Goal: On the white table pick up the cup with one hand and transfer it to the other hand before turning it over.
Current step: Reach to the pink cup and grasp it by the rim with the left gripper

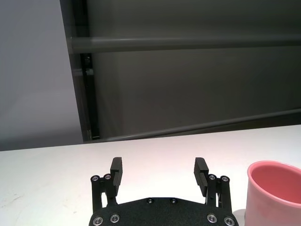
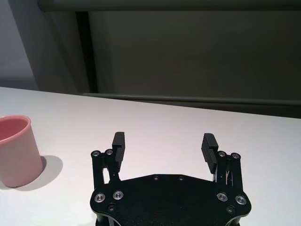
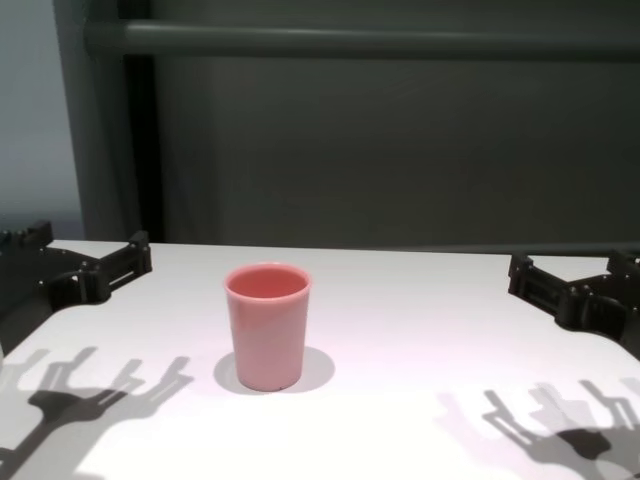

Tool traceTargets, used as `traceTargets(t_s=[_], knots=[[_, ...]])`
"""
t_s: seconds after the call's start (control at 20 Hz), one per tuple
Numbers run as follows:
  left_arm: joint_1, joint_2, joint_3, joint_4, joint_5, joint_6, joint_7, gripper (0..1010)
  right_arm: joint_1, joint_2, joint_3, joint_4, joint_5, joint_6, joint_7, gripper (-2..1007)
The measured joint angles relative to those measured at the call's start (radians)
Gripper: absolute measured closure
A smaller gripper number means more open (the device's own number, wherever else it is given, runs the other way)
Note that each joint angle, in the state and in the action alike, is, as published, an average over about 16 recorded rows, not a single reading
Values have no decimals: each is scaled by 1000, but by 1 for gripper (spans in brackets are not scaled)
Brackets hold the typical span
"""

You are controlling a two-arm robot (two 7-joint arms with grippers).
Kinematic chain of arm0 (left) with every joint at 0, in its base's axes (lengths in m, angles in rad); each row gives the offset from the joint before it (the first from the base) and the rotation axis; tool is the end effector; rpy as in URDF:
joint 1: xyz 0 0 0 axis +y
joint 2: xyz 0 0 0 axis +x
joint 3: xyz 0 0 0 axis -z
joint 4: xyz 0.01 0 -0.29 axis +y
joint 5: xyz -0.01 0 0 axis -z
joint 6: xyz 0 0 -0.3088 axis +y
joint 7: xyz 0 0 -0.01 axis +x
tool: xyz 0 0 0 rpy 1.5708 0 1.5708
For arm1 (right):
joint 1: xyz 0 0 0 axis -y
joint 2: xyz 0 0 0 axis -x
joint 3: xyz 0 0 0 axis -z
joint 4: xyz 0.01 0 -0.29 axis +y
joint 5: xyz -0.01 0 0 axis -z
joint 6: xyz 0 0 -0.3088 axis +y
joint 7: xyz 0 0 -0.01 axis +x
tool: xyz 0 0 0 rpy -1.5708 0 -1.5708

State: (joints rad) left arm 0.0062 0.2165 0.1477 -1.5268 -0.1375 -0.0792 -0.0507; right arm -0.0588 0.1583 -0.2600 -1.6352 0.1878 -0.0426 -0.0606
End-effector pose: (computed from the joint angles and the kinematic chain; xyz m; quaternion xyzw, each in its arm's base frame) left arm 0.3225 0.0202 -0.3183 0.0263 -0.0275 0.6357 0.7710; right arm 0.3002 0.0394 -0.3070 0.0183 0.0178 -0.6311 0.7753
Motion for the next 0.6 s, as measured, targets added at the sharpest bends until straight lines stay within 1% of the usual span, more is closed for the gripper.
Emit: traceTargets(t_s=[0.35, 0.6], knots=[[0, 0, 0, 0, 1, 1, -2, 7, 0, 0, 0, 0, 0, 0, 0, 5], [0, 9, 0, -6, 9, 10, -18, 7, 0, 0, 0, 0, 0, 0, 0, 5]])
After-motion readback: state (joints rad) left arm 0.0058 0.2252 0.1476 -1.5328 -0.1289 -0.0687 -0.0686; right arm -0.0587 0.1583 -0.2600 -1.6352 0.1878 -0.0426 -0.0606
